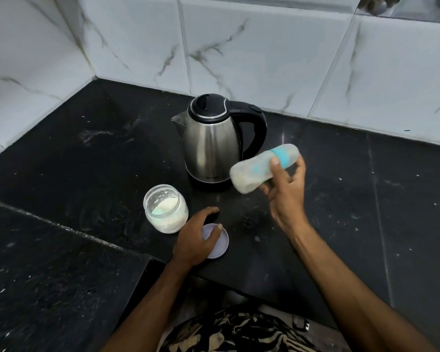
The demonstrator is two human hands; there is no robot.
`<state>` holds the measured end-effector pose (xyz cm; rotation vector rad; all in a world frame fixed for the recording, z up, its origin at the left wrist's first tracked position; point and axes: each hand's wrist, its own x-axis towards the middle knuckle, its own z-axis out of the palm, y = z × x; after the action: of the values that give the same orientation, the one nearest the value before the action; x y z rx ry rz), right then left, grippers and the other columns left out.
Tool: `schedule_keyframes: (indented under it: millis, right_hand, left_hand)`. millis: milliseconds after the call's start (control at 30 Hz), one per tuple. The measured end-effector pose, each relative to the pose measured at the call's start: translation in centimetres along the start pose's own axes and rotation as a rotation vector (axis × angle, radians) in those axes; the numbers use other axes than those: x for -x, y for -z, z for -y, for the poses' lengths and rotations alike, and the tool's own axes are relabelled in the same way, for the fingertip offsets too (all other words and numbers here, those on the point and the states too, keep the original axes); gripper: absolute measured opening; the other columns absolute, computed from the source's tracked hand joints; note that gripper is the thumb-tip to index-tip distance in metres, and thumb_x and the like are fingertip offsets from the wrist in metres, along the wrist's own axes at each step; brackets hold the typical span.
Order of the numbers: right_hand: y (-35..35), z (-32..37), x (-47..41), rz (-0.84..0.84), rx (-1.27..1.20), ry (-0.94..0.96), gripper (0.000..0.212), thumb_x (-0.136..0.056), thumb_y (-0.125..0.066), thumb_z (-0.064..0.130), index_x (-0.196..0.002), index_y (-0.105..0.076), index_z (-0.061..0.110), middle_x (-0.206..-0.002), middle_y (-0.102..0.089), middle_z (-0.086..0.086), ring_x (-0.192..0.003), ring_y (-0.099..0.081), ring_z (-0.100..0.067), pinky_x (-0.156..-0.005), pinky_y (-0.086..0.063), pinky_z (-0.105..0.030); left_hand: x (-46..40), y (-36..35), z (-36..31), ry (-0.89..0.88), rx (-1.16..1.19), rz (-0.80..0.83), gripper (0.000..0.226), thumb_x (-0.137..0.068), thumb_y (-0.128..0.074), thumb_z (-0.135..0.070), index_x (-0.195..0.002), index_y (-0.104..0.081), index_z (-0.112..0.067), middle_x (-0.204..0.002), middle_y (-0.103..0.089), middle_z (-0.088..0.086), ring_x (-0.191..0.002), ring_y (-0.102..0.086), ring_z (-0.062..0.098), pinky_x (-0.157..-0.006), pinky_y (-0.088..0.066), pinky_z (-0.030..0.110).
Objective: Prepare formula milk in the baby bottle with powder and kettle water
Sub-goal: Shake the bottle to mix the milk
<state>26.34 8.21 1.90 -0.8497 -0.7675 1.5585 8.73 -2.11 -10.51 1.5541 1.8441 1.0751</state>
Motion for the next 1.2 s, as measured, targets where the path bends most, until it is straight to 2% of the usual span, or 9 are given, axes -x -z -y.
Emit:
schedule_keyframes:
  millis: [67,167,367,567,767,933,1033,1133,1200]
  right_hand:
    - [-0.3,-0.8,1.8,0.153,0.147,-0.058,0.066,-0.084,-0.067,0.013,-0.14,-0.035,0.024,-0.108,-0.071,-0.001,-0.099,-0.07,-0.021,-0.074,-0.062,-0.04]
    - [0.0,-1.8,3.0,0.349,0.342,-0.082,0.077,-0.076,-0.073,0.013,-0.142,-0.034,0.024,-0.119,-0.065,-0.012,-0.103,-0.069,-0.025,-0.076,-0.06,-0.039]
    - [0.4,-0.4,-0.7,-0.029,-0.028,-0.006,0.064,-0.09,-0.064,0.014,-0.145,-0.032,0.018,-0.1,-0.073,0.004,-0.102,-0.068,-0.023,-0.076,-0.061,-0.042]
    - [0.5,-2.6,2.3,0.361,0.332,-0.099,0.08,-0.076,-0.082,0.014,-0.141,-0.037,0.025,-0.119,-0.065,-0.009,-0.103,-0.069,-0.024,-0.076,-0.06,-0.038]
    - [0.5,-0.9,-0.6,0.005,-0.01,-0.013,0.073,-0.084,-0.071,0.021,-0.145,-0.032,0.018,-0.1,-0.074,0.006,-0.1,-0.069,-0.021,-0.075,-0.061,-0.041]
    - [1.2,-2.7,1.8,0.39,0.357,-0.101,0.086,-0.065,-0.087,0.028,-0.138,-0.04,0.031,-0.125,-0.062,-0.015,-0.107,-0.068,-0.028,-0.078,-0.06,-0.04]
    - [1.3,-1.7,0.6,0.221,0.231,-0.073,0.089,-0.062,-0.089,0.031,-0.137,-0.041,0.03,-0.113,-0.071,-0.008,-0.101,-0.071,-0.025,-0.073,-0.061,-0.04]
    - [1.5,-0.6,-1.0,-0.038,0.007,-0.018,0.08,-0.078,-0.076,0.024,-0.145,-0.033,0.021,-0.095,-0.076,0.006,-0.094,-0.071,-0.018,-0.069,-0.061,-0.037]
    - [0.9,-1.3,-0.3,-0.017,0.013,-0.034,0.072,-0.084,-0.071,0.018,-0.145,-0.032,0.02,-0.097,-0.075,0.004,-0.095,-0.07,-0.019,-0.071,-0.061,-0.037]
  left_hand:
    - [0.1,-0.1,0.1,0.013,0.009,-0.012,0.046,-0.087,-0.063,-0.041,-0.128,-0.061,-0.019,-0.127,-0.061,-0.015,-0.114,-0.057,0.0,-0.096,-0.041,0.012]
    - [0.1,0.0,0.0,0.039,0.069,-0.003,0.052,-0.085,-0.067,-0.038,-0.132,-0.059,-0.017,-0.126,-0.061,-0.011,-0.113,-0.058,0.002,-0.097,-0.043,0.017]
    - [0.0,0.1,-0.2,0.004,0.004,0.002,0.045,-0.089,-0.06,-0.04,-0.131,-0.06,-0.022,-0.129,-0.064,-0.013,-0.119,-0.057,-0.001,-0.103,-0.044,0.024]
    - [0.2,0.0,-0.1,0.036,0.07,0.0,0.057,-0.084,-0.061,-0.053,-0.133,-0.057,-0.024,-0.126,-0.065,-0.007,-0.114,-0.061,0.007,-0.097,-0.047,0.025]
    - [0.0,0.0,-0.1,-0.012,-0.001,-0.013,0.047,-0.089,-0.059,-0.043,-0.13,-0.061,-0.02,-0.129,-0.064,-0.011,-0.119,-0.058,0.002,-0.102,-0.044,0.024]
    - [0.2,0.3,-0.7,-0.022,0.079,0.004,0.04,-0.084,-0.066,-0.04,-0.123,-0.054,-0.045,-0.116,-0.059,-0.032,-0.107,-0.06,-0.006,-0.09,-0.042,0.008]
    - [0.1,0.2,-0.5,-0.003,0.038,-0.007,0.04,-0.086,-0.061,-0.042,-0.126,-0.059,-0.033,-0.123,-0.063,-0.022,-0.114,-0.06,0.001,-0.097,-0.044,0.016]
    - [0.1,0.0,-0.2,0.004,0.012,-0.008,0.045,-0.089,-0.06,-0.04,-0.131,-0.06,-0.022,-0.13,-0.064,-0.012,-0.121,-0.057,0.002,-0.104,-0.045,0.028]
    - [0.1,0.0,-0.2,0.013,0.0,-0.007,0.046,-0.089,-0.06,-0.041,-0.13,-0.061,-0.021,-0.13,-0.064,-0.011,-0.12,-0.058,0.004,-0.103,-0.045,0.027]
